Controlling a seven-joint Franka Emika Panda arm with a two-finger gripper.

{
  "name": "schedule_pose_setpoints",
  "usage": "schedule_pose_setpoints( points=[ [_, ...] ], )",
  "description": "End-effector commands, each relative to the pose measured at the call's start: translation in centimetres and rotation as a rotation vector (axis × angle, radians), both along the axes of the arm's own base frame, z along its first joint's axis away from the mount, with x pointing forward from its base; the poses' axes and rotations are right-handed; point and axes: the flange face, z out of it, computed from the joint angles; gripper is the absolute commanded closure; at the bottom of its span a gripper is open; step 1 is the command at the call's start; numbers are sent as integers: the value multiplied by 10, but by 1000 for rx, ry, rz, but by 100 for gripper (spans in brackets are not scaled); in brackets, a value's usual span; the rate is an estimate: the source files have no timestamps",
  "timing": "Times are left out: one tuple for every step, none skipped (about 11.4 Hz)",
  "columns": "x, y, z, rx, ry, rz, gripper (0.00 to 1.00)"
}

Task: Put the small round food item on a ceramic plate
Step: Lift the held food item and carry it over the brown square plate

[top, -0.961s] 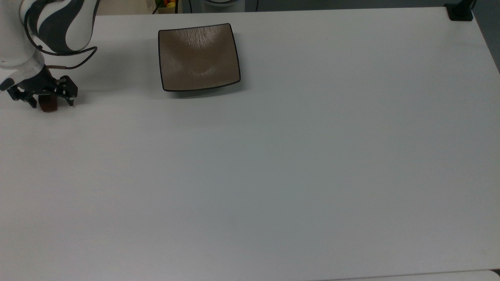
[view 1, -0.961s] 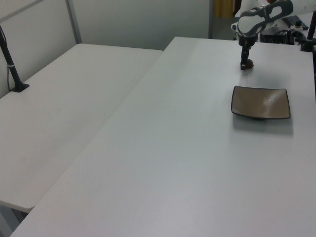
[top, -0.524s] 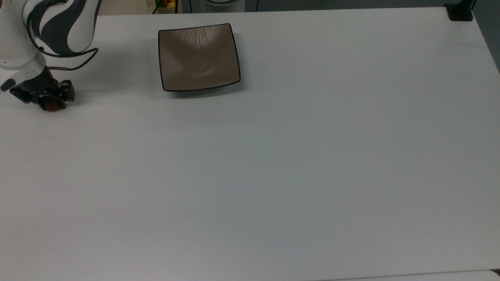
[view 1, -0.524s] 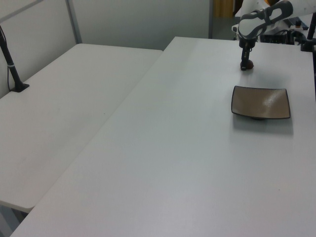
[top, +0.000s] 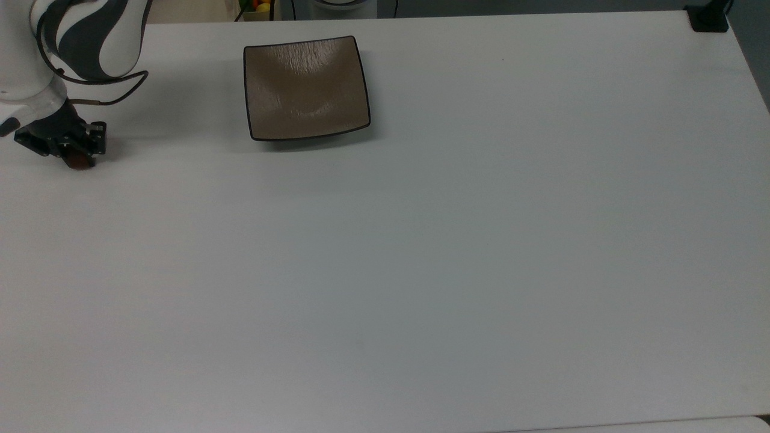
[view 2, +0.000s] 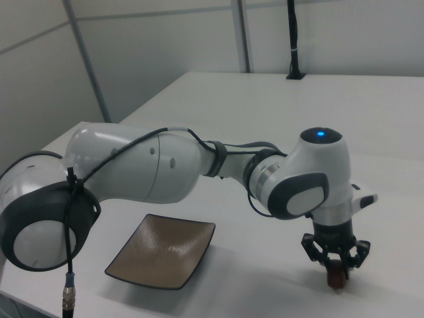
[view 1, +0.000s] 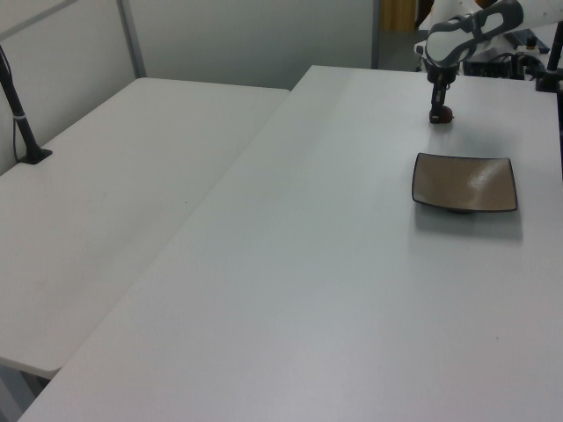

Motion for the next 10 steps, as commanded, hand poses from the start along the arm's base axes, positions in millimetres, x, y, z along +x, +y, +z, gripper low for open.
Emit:
schedule_pose_setpoints(
  points=[
    [-15, 19, 55, 55, 41, 4, 65],
    [-18, 26, 75, 68, 52, 5, 65],
    [-19, 42, 95, 81, 65, 25, 65],
    [-23, 57, 118, 93, 76, 41, 65],
    [-29, 70, 141, 108, 90, 55, 65],
    [-34, 88, 165, 120, 99, 74, 65],
    [-40, 107, 189, 130, 105, 85, 65],
    [-46, 129, 209, 141, 116, 89, 65],
    [-50, 152, 227, 148, 122, 99, 65],
    [-59, 172, 241, 158, 135, 110, 65]
  ],
)
